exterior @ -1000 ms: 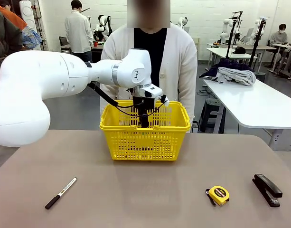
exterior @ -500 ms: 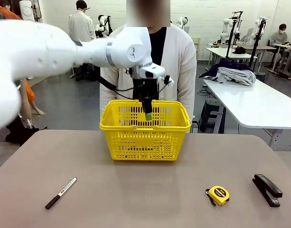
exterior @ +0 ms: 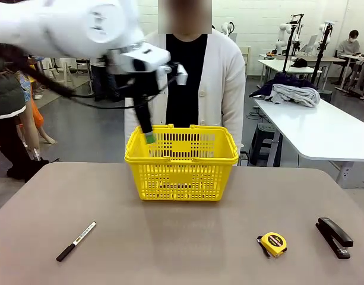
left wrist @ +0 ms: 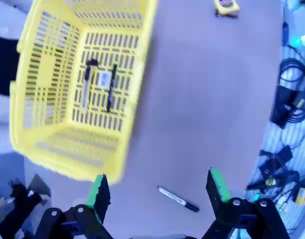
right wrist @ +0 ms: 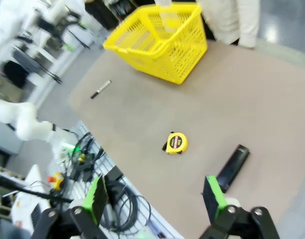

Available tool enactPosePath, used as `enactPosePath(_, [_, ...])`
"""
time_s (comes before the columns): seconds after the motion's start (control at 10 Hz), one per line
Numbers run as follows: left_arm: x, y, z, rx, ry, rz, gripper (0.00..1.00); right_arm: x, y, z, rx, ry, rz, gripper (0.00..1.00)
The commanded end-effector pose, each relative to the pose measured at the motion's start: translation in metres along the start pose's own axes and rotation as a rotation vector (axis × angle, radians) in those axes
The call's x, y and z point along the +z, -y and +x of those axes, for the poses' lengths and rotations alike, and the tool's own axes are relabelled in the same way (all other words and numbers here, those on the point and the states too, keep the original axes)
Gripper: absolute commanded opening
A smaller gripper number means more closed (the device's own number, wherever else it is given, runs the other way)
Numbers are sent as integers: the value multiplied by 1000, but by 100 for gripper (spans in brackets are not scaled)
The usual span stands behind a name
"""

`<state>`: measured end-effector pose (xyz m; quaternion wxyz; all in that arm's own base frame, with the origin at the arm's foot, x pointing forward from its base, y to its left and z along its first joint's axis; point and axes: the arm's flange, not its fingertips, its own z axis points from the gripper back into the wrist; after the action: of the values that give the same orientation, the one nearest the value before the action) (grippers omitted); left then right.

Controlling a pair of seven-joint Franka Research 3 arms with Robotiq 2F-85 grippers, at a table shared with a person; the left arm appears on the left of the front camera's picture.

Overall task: Place the items the person wants into the basket.
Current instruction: Pick up the item the person points to and place it in the Market Basket.

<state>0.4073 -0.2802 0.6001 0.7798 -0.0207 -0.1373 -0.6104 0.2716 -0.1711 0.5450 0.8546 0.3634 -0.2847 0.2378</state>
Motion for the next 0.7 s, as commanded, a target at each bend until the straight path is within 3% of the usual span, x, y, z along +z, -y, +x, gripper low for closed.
enactPosePath(0.0, [14, 53, -69, -8, 31, 54, 100, -1, 0, 1, 15, 20, 16, 100])
enactPosePath(0.2, [5, 62, -97, 32, 47, 38, 100, -1, 0, 1, 15, 20, 16, 100])
enactPosePath(0.6, [-27, 52, -119, 80, 29, -28, 100, -1, 0, 1, 15, 20, 16, 100])
